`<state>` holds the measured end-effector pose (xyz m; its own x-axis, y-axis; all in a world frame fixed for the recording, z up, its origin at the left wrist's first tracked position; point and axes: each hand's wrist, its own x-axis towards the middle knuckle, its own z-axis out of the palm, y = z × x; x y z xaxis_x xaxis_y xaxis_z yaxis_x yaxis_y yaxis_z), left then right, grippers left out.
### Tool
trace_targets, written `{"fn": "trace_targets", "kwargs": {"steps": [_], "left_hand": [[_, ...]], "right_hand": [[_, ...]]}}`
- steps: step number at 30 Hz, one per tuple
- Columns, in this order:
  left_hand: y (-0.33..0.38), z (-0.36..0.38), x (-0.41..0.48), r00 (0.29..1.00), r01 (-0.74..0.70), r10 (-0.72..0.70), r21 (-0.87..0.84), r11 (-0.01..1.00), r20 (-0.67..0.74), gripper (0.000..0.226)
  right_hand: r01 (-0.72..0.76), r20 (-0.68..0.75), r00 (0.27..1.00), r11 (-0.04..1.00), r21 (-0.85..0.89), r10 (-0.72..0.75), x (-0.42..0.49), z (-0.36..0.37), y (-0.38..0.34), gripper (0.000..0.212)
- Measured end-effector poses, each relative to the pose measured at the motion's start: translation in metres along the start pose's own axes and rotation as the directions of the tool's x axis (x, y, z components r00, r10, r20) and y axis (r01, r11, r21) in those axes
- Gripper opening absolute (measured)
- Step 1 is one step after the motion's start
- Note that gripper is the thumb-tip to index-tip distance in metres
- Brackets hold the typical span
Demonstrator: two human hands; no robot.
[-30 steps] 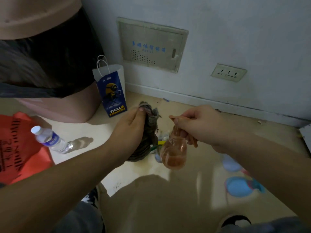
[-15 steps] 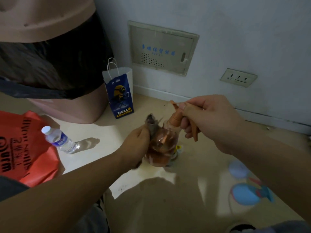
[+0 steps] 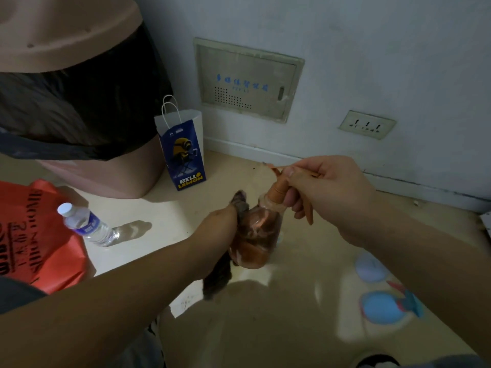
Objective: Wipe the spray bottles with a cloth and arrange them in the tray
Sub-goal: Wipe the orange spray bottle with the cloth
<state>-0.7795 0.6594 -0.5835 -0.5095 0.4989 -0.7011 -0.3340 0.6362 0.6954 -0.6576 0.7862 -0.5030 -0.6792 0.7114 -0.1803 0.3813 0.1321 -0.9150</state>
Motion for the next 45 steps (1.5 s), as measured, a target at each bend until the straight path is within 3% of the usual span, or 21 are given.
{"fn": "trace_targets", "kwargs": {"steps": [2,3,5,7,8,10,12,14,15,17,19,20,22,23,25,29,32,37,41,43,45], "left_hand": [[0.005,0.011,-0.013,0.971,-0.237,0.237,0.02,0.971,0.013,0.039],[0.006,0.016,-0.019,0.901,-0.433,0.434,0.082,0.897,0.015,0.038],[0.003,0.022,-0.024,0.628,-0.754,0.775,0.301,0.584,0.071,0.029],[-0.005,0.023,-0.014,0.446,-0.826,0.876,0.459,0.326,0.181,0.03],[-0.008,0.022,-0.006,0.432,-0.83,0.874,0.477,0.29,0.222,0.039],[-0.016,0.015,0.009,0.499,-0.832,0.831,0.404,0.38,0.245,0.041],[-0.017,0.011,0.014,0.672,-0.738,0.706,0.275,0.616,0.224,0.038],[-0.012,0.012,0.012,0.868,-0.488,0.456,0.171,0.856,0.197,0.045],[-0.009,0.015,0.008,0.926,-0.352,0.322,0.145,0.925,0.196,0.045],[-0.004,0.022,0.005,0.965,-0.19,0.175,0.064,0.98,0.194,0.041],[0.0,0.029,-0.001,0.95,-0.268,0.258,0.038,0.963,0.178,0.036],[0.0,0.033,-0.003,0.894,-0.432,0.41,0.102,0.896,0.179,0.032],[-0.003,0.038,-0.01,0.657,-0.746,0.708,0.361,0.56,0.259,0.024],[-0.003,0.04,-0.014,0.547,-0.806,0.776,0.448,0.387,0.314,0.021],[-0.005,0.041,-0.015,0.49,-0.813,0.796,0.517,0.268,0.357,0.019],[-0.006,0.037,-0.006,0.594,-0.794,0.732,0.389,0.467,0.333,0.028],[-0.008,0.048,-0.012,0.655,-0.722,0.723,0.463,0.515,0.218,0.033],[-0.008,0.058,-0.021,0.56,-0.742,0.812,0.538,0.401,0.167,0.033],[0.0,0.046,-0.016,0.479,-0.818,0.844,0.47,0.33,0.242,0.04],[0.001,0.043,-0.013,0.47,-0.842,0.841,0.421,0.337,0.269,0.042],[0.003,0.043,-0.009,0.53,-0.831,0.804,0.356,0.427,0.27,0.04]], "right_hand": [[-0.031,-0.023,0.999,0.999,0.034,0.032,0.002,-0.005,0.004,0.026],[-0.044,-0.031,0.998,0.998,0.049,0.045,0.003,-0.006,0.006,0.027],[-0.06,-0.041,0.997,0.995,0.079,0.063,0.002,-0.008,0.009,0.027],[-0.065,-0.054,0.996,0.993,0.098,0.071,0.0,-0.01,0.011,0.025],[-0.065,-0.061,0.996,0.993,0.101,0.071,-0.002,-0.012,0.012,0.025],[-0.063,-0.069,0.995,0.994,0.091,0.07,-0.005,-0.015,0.014,0.027],[-0.073,-0.093,0.992,0.994,0.079,0.081,-0.006,-0.02,0.017,0.029],[-0.095,-0.131,0.985,0.991,0.098,0.108,-0.007,-0.028,0.021,0.029],[-0.104,-0.141,0.983,0.988,0.111,0.119,-0.008,-0.032,0.023,0.029],[-0.122,-0.148,0.979,0.983,0.14,0.143,-0.009,-0.037,0.026,0.029],[-0.136,-0.146,0.976,0.975,0.174,0.163,-0.011,-0.042,0.029,0.03],[-0.141,-0.138,0.976,0.972,0.19,0.168,-0.012,-0.044,0.03,0.03],[-0.148,-0.122,0.976,0.965,0.219,0.177,-0.015,-0.046,0.032,0.029],[-0.152,-0.115,0.977,0.962,0.228,0.181,-0.017,-0.047,0.033,0.029],[-0.151,-0.103,0.979,0.961,0.232,0.179,-0.021,-0.046,0.033,0.029],[-0.115,-0.11,0.985,0.977,0.18,0.136,-0.029,-0.037,0.03,0.028],[-0.042,-0.15,0.987,0.99,0.137,0.063,-0.035,-0.026,0.027,0.025],[0.062,-0.194,0.979,0.998,0.006,-0.059,-0.041,-0.019,0.021,0.023],[0.032,-0.188,0.982,0.995,0.099,-0.013,-0.04,-0.024,0.021,0.025],[0.004,-0.177,0.984,0.99,0.142,0.021,-0.04,-0.027,0.022,0.026],[-0.014,-0.173,0.984,0.988,0.156,0.041,-0.04,-0.03,0.024,0.028]]}}
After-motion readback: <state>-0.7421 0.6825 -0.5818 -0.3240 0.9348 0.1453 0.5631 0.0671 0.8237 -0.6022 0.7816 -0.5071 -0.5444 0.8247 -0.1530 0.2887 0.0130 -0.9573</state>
